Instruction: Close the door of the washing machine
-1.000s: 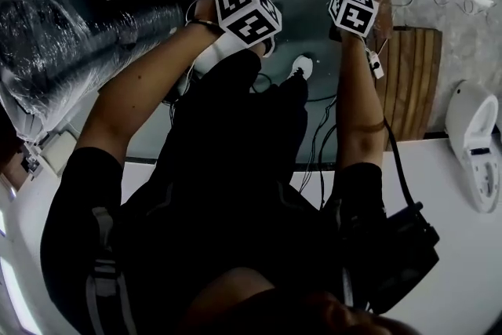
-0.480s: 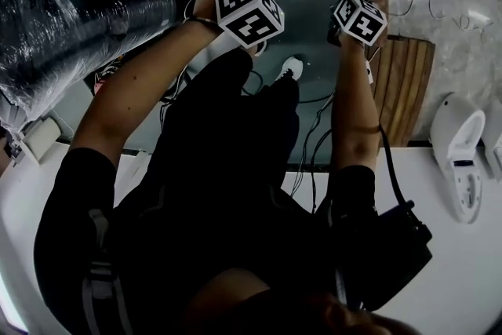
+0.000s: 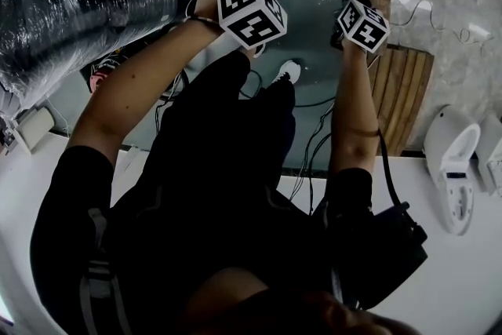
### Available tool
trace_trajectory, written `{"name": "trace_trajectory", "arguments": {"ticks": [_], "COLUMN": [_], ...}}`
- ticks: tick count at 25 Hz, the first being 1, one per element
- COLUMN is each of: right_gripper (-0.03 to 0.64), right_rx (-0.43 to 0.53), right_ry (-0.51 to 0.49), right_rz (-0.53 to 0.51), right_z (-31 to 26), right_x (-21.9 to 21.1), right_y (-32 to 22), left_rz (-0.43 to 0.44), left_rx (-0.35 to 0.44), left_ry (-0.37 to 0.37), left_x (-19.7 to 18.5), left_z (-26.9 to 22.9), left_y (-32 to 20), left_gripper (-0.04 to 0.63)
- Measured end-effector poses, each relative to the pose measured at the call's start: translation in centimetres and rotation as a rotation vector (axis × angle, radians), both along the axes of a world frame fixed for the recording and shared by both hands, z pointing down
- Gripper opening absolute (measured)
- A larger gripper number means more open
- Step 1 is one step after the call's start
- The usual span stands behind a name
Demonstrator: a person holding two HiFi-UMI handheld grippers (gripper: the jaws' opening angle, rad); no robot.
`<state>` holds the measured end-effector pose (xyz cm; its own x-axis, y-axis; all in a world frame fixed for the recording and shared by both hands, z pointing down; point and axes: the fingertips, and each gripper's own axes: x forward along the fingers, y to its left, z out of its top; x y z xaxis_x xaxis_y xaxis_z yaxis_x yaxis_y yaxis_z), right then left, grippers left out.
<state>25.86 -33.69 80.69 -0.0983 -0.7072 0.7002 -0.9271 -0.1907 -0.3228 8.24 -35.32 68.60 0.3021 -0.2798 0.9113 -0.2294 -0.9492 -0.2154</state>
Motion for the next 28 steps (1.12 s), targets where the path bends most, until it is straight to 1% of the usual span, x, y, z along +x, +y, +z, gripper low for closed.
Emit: {"name": "trace_trajectory", "arguments": {"ticks": [5, 10, 12, 15, 17, 20, 25, 28], "right_gripper": [0.003, 0.003, 0.003, 0.005, 0.005, 0.005, 0.005, 0.005], "right_rx": [0.002, -0.02, -0.016, -0.014, -0.015, -0.024, -0.019, 0.008], "right_ry": [0.002, 0.02, 0.045, 0.114, 0.12, 0.124, 0.131, 0.15], "right_rz": [0.002, -0.032, -0.067, -0.158, -0.169, -0.145, -0.176, -0.208], "right_z": [0.0, 0.1, -0.2, -1.3, -2.3, -4.2, -8.4, -11.9], "right_x": [0.2, 0.1, -0.1, -1.2, -1.6, -1.1, -0.6, -0.7], "right_y": [-0.6, -0.3, -0.5, -0.1, 0.7, 2.2, 2.5, 3.1], "left_rz": [-0.033, -0.059, -0.073, -0.098, -0.122, -0.181, -0.254, -0.263], "left_rx": [0.014, -0.009, -0.012, -0.028, -0.05, -0.075, -0.06, -0.026], "left_ry": [0.012, 0.023, 0.029, 0.044, 0.059, 0.108, 0.155, 0.177], "left_x": [-0.4, -1.2, -1.5, -1.9, -2.1, -2.0, -2.3, -2.6], "left_z": [-0.4, -0.3, -0.4, -0.8, -1.2, -1.9, -3.7, -6.3], "left_y": [-0.1, 0.5, 0.4, 0.5, 0.7, 1.0, 0.3, 1.0], "left_gripper": [0.121, 0.121, 0.121, 0.121, 0.121, 0.11, 0.11, 0.106]}}
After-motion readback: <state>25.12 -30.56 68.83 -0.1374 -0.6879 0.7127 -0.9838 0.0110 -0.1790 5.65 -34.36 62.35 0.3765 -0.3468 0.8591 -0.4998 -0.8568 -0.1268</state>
